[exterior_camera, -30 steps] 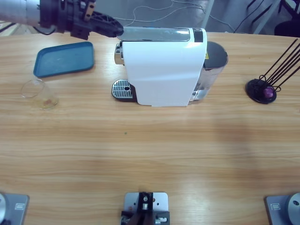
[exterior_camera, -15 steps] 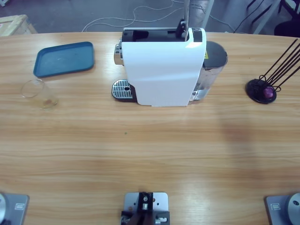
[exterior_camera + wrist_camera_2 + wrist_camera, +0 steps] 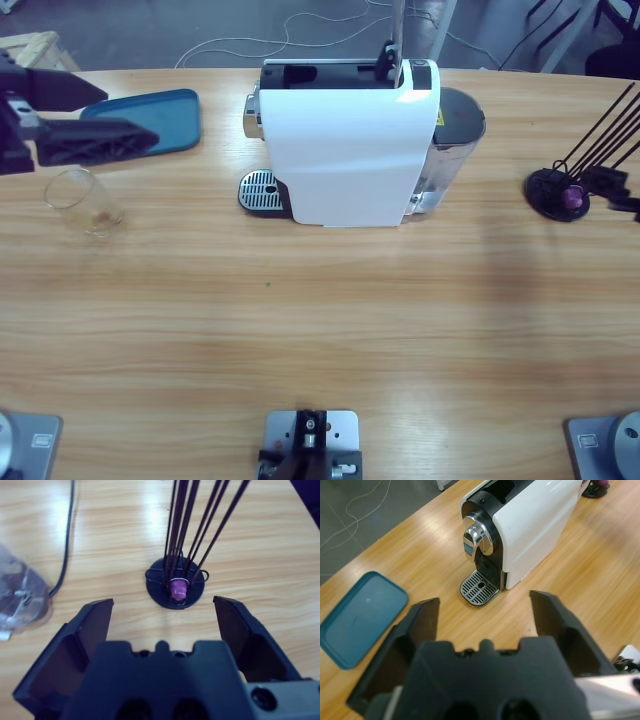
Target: Pour coffee
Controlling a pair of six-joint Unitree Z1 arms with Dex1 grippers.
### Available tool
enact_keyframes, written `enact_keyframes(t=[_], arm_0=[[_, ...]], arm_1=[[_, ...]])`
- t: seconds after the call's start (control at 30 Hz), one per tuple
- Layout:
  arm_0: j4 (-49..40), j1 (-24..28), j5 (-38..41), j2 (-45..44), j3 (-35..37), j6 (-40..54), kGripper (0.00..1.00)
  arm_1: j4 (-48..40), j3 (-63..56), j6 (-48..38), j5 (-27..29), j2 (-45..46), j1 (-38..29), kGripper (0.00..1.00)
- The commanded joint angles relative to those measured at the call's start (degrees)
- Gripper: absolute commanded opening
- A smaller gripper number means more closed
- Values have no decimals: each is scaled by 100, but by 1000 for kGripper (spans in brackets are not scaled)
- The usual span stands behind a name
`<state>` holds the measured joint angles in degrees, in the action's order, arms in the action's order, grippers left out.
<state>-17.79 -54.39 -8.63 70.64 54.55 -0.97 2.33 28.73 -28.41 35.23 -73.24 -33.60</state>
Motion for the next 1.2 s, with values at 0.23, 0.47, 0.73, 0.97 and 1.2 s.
enact_keyframes(t=[0.23,0.47,0.73,0.97,1.2], arm_0=[[-102,-19,-117,554,584,-791,964],[-293,-19,-87,544,578,-835,964],[-432,-63,-69,602,663,-912,964],[-427,-168,-69,732,691,-975,964],[-427,-168,-69,693,617,-975,967]], arm_1=[[-3220,-1653,160,-624,-1658,1382,825],[-4962,-2103,329,-788,-2834,1444,803],[-6340,-2447,373,-652,-3643,1570,803],[-6843,-2678,681,-781,-3527,1957,669],[-6881,-2674,811,-1048,-3486,1962,660]])
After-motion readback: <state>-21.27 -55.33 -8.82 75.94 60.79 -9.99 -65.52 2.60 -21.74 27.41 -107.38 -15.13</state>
